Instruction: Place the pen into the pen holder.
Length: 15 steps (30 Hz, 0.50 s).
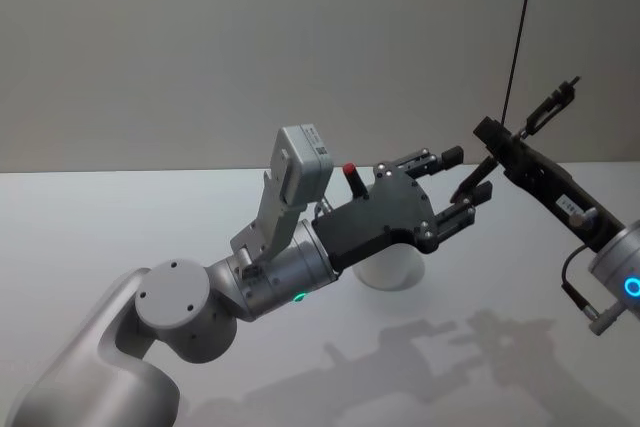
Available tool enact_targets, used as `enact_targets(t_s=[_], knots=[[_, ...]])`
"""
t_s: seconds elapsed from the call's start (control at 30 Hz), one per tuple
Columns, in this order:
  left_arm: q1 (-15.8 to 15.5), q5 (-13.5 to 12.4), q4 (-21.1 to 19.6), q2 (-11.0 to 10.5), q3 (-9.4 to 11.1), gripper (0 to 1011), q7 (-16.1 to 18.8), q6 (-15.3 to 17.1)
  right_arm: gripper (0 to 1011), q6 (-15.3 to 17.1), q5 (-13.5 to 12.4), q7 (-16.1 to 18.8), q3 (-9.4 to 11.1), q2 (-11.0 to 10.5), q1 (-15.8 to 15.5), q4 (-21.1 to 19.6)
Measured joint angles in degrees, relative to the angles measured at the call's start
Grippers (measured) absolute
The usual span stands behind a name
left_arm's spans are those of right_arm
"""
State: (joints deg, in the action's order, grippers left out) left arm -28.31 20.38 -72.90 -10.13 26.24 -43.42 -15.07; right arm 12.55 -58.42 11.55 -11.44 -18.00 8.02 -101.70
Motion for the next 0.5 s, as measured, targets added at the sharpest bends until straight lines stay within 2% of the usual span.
enact_targets(t_s=[0.1, 0.13, 0.17, 0.5], knots=[[0.0, 0.0, 0.01, 0.0, 0.0, 601, 0.0, 0.0, 137, 0.0, 0.0, 0.0, 0.0, 0.0, 0.0, 0.0], [0.0, 0.0, 0.01, 0.0, 0.01, 661, 0.0, 0.01, 137, 0.0, 0.0, 0.01, 0.0, 0.0, 0.0, 0.0], [0.0, -0.01, 0.01, 0.0, 0.0, 661, 0.0, 0.01, 137, 0.0, 0.0, 0.01, 0.0, 0.0, 0.0, 0.0], [0.0, -0.05, 0.01, 0.0, 0.01, 938, 0.0, 0.03, 137, -0.06, 0.23, 0.23, -0.05, -0.04, 0.09, 0.02]])
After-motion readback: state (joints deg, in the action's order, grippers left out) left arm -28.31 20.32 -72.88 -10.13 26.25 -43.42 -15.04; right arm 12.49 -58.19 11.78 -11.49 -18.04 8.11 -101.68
